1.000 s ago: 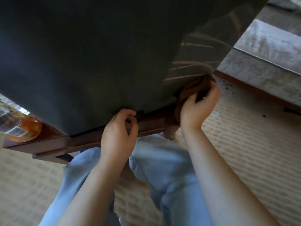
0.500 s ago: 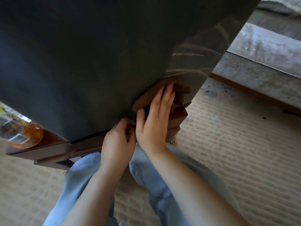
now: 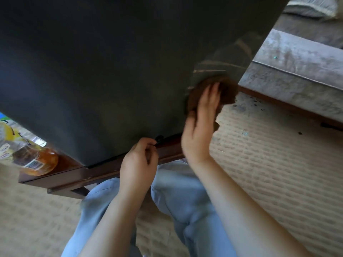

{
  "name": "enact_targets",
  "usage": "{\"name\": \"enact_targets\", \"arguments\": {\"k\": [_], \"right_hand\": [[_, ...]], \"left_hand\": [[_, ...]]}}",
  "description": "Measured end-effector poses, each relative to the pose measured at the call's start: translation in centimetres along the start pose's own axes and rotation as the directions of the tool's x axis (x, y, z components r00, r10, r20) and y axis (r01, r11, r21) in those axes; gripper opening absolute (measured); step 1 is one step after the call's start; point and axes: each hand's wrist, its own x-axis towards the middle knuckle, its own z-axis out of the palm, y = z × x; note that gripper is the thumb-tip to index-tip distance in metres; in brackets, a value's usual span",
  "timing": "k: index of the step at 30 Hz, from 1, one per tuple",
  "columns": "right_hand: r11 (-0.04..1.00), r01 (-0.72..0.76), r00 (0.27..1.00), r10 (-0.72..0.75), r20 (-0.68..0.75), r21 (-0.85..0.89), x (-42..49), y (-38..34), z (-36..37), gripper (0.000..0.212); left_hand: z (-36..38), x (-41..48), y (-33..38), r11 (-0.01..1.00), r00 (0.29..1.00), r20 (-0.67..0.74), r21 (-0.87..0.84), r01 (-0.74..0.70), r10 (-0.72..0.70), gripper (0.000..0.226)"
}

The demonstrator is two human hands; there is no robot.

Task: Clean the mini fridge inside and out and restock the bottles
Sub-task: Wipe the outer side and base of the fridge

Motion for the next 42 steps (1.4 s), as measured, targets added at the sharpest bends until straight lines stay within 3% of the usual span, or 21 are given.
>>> {"name": "enact_targets", "arguments": {"k": [2, 4, 7, 11, 14, 16, 18, 20, 23, 25, 27, 29, 32, 35, 37, 40, 42], "right_hand": [[0.993, 0.099, 0.987, -0.089, 0.137, -0.071, -2.0, -1.9, 1.1, 0.063], [0.986, 0.108, 0.979, -0.082, 0.189, -0.129, -3.1, -2.3, 1.4, 0.062], [0.995, 0.04, 0.994, -0.031, 0.103, -0.088, -0.9, -2.3, 0.3, 0.063], [0.983, -0.154, 0.98, 0.165, -0.112, 0.103, 5.6, -0.6, -2.3, 0.062], [0.913, -0.294, 0.931, 0.34, -0.131, 0.282, 8.4, 0.8, -3.6, 0.057], [0.886, -0.315, 0.918, 0.376, -0.13, 0.342, 9.0, 0.6, -3.9, 0.056], [0.936, -0.228, 0.942, 0.281, -0.181, 0.268, 8.9, -0.8, -3.5, 0.059], [0.989, -0.07, 0.981, 0.091, -0.169, 0.128, 7.8, -3.4, -2.3, 0.062], [0.973, 0.225, 0.974, -0.224, 0.022, -0.043, 4.3, -6.6, 0.1, 0.064], [0.935, 0.335, 0.935, -0.315, 0.166, -0.112, 2.0, -6.8, 1.1, 0.063], [0.927, 0.345, 0.932, -0.321, 0.168, -0.144, 1.4, -6.0, 1.2, 0.059], [0.954, 0.265, 0.964, -0.257, 0.07, -0.141, 3.1, -5.1, 0.3, 0.065], [1.0, -0.001, 0.982, 0.0, -0.189, -0.004, 7.8, -3.4, -1.6, 0.066], [0.923, -0.285, 0.904, 0.349, -0.248, 0.259, 10.7, -0.1, -3.1, 0.057], [0.827, -0.473, 0.817, 0.541, -0.202, 0.302, 10.2, 0.4, -3.6, 0.054], [0.852, -0.474, 0.822, 0.519, -0.236, 0.222, 8.0, -1.1, -3.9, 0.046], [0.939, -0.317, 0.91, 0.341, -0.234, 0.136, 7.4, -3.8, -4.1, 0.045]], "left_hand": [[-0.1, -0.3, -0.2, 1.0, 1.0, 0.005, 0.007, 0.001, -0.001, 0.02], [-0.3, -0.8, -0.3, 1.0, 1.0, 0.021, 0.002, 0.017, -0.017, 0.018], [-0.8, -1.8, -0.6, 0.998, 0.998, 0.037, 0.033, 0.044, -0.045, 0.017], [-1.6, -2.2, -1.3, 0.997, 0.997, 0.049, 0.056, 0.052, -0.055, 0.019], [-2.2, -1.9, -1.6, 0.996, 0.997, 0.037, 0.059, 0.067, -0.069, 0.017], [-2.4, -1.8, -1.6, 0.995, 0.996, 0.037, 0.062, 0.074, -0.077, 0.017], [-2.5, -1.7, -1.4, 0.995, 0.996, 0.037, 0.053, 0.082, -0.084, 0.017], [-2.2, -1.7, -1.3, 0.995, 0.995, 0.039, 0.045, 0.089, -0.091, 0.018], [-1.7, -1.7, -1.1, 0.997, 0.997, 0.036, 0.043, 0.069, -0.07, 0.018], [-1.7, -2.0, -1.1, 0.997, 0.997, 0.039, 0.056, 0.059, -0.061, 0.019], [-1.9, -2.2, -1.2, 0.995, 0.996, 0.04, 0.071, 0.076, -0.079, 0.02], [-2.2, -2.2, -1.6, 0.992, 0.994, 0.033, 0.078, 0.1, -0.103, 0.019], [-2.5, -2.0, -2.1, 0.99, 0.993, 0.026, 0.083, 0.112, -0.115, 0.017], [-2.9, -2.0, -2.1, 0.989, 0.992, 0.031, 0.091, 0.116, -0.12, 0.015], [-3.4, -2.3, -1.8, 0.99, 0.993, 0.016, 0.082, 0.115, -0.117, 0.013], [-4.8, -2.8, -0.6, 0.994, 0.995, -0.016, 0.034, 0.103, -0.102, 0.011], [-6.4, -3.0, 0.4, 0.996, 0.995, -0.06, -0.035, 0.077, -0.079, 0.011]]}}
